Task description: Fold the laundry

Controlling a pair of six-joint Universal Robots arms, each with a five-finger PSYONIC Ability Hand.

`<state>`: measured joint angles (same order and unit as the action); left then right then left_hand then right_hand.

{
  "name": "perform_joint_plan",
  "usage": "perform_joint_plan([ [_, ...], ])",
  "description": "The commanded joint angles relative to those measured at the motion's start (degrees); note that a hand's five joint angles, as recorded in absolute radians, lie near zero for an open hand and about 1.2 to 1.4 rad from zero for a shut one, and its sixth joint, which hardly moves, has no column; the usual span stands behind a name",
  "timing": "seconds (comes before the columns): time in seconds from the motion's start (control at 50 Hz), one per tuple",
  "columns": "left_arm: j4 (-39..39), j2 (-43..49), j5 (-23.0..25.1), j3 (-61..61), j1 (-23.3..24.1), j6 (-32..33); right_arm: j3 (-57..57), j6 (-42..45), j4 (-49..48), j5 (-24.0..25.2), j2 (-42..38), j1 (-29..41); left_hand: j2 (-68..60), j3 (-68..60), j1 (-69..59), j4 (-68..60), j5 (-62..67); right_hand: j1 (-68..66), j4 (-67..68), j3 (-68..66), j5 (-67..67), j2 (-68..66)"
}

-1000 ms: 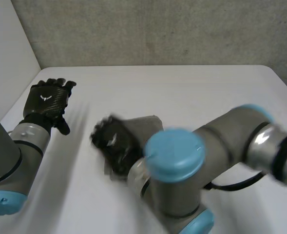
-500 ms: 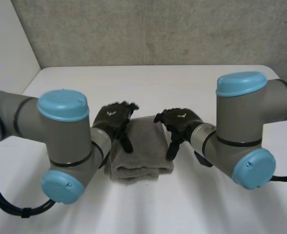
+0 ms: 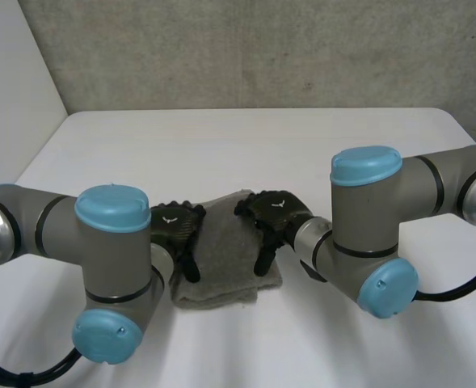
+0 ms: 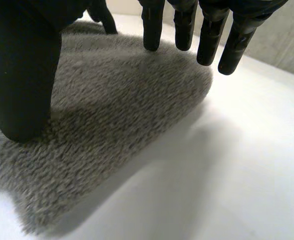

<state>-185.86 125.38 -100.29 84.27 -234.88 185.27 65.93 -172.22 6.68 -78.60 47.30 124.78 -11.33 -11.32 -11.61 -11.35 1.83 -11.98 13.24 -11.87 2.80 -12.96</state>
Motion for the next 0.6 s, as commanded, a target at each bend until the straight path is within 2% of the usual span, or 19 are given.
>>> perform_joint_plan([
  [0.02,-1.0,-11.2,0.3,-0.2,-0.3,1.2,-0.1,-0.2,-0.2,-4.5,10.5,-0.3,0.1,0.1,0.4,0.1,-0.6,2.0,-3.2,1.9,-2.8,3.0],
  [0.06,-0.8,-14.2,0.2,-0.7,-0.7,1.2,-0.1,-0.3,-0.2,-8.7,16.5,-0.8,0.3,0.3,0.6,0.3,-0.8,2.0,-3.2,1.9,-2.8,3.0],
  [0.12,-0.7,-20.0,0.2,-1.5,-2.6,1.3,0.0,-0.3,-0.2,-10.9,19.4,-1.2,0.3,0.3,0.6,0.3,-0.8,2.0,-3.2,1.9,-2.8,3.0],
  [0.16,-0.4,-22.4,0.4,-2.1,-3.5,1.3,0.3,-0.2,-0.4,-14.7,24.6,-3.4,0.3,0.3,0.6,0.3,-0.8,2.0,-3.2,1.9,-2.8,3.0],
  [0.22,2.1,-26.9,1.2,-4.2,-4.8,1.2,0.3,0.1,-0.4,-16.9,28.9,-5.2,0.1,0.1,0.4,0.1,-0.6,2.0,-3.2,1.9,-2.8,3.0],
  [0.4,14.8,-32.7,5.3,-10.3,-8.0,-2.5,1.0,0.2,0.7,-18.1,35.6,-8.0,0.8,0.8,1.1,0.8,-1.3,2.0,-3.2,1.9,-2.8,3.0],
  [0.6,17.7,-33.7,7.3,-9.8,-9.5,-4.7,4.4,0.2,1.6,-17.1,36.6,-8.1,1.1,1.1,1.4,1.1,-1.6,2.0,-3.2,1.9,-2.8,3.0],
])
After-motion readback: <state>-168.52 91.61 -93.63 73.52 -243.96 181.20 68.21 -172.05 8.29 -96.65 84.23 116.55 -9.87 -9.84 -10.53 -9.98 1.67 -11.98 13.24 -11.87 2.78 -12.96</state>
